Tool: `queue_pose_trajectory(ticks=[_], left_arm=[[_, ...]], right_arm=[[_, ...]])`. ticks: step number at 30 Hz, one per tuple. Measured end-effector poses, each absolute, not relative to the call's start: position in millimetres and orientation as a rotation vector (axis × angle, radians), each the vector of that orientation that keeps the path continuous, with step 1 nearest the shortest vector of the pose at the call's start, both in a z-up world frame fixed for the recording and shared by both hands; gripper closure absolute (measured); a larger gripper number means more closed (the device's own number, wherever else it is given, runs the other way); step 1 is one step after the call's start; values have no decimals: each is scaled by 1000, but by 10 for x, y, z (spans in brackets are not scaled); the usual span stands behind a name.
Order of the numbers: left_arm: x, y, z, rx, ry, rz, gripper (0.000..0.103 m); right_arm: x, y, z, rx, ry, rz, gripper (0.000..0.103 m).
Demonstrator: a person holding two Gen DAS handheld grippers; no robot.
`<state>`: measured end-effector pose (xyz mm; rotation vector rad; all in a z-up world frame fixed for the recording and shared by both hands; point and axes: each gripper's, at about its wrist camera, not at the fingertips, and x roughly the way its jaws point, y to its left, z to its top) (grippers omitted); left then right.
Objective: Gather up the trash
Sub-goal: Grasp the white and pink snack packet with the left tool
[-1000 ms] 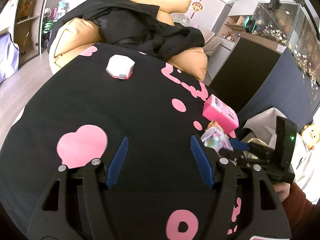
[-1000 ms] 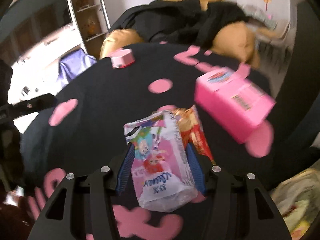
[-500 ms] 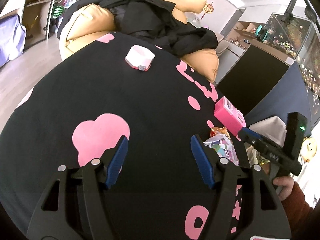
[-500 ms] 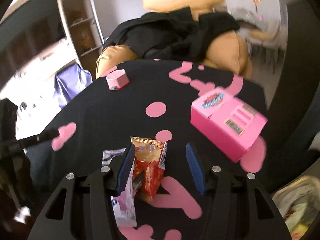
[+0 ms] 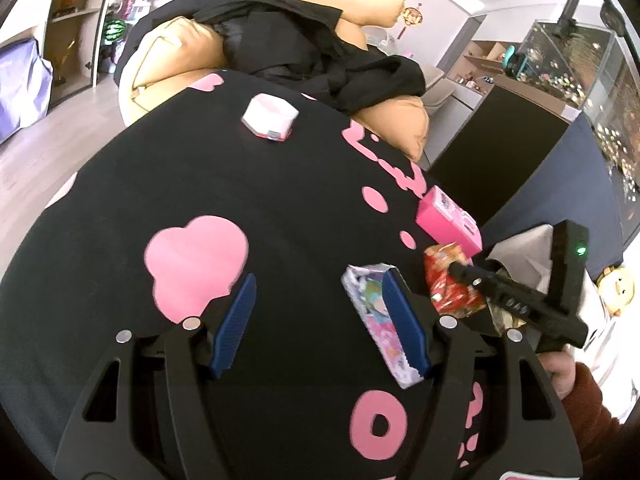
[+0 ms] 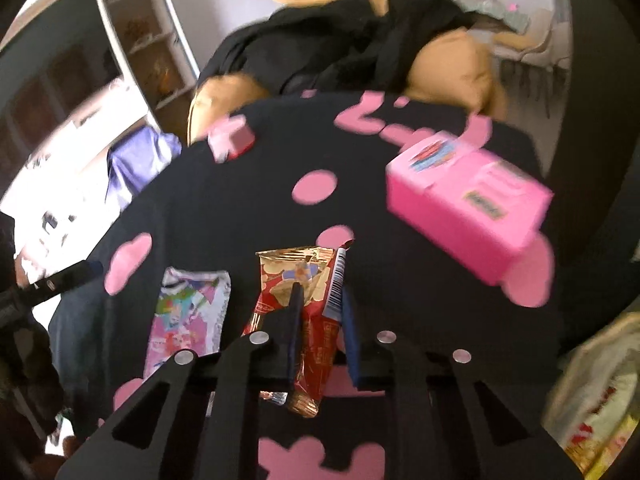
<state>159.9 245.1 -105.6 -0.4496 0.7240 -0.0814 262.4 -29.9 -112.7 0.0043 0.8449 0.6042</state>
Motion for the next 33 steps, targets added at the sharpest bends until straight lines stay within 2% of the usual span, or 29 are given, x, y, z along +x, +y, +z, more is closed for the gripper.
queue_pose_trajectory(ticks=[7, 16, 23, 25, 27, 28, 30, 33], left_arm=[[1639, 1993, -1115, -403, 791, -141, 41], [1970, 1537, -1334, -318, 912, -43, 41], [2160, 1260, -1400, -216, 921, 27, 41], [2194, 1231, -1407, -199, 917, 45, 44], [2214, 1215, -1411, -185, 913, 59, 59], [2219, 1211, -1409, -180, 913, 58, 60], [2212, 1204, -1408, -175, 915, 39, 73], [2179, 1216, -1394, -181, 911, 18, 85]], right_arm=[[2290, -765, -901, 19, 757, 511, 84], [1980, -1183, -944, 55, 707, 462, 84], [1936, -1400, -1043, 108, 705, 439, 84], [1925, -1446, -1075, 120, 711, 434, 84], [1905, -1481, -1109, 127, 719, 433, 84], [1901, -1487, -1121, 127, 720, 433, 84], [1882, -1492, -1129, 126, 721, 432, 84], [1844, -1484, -1098, 122, 714, 432, 84]])
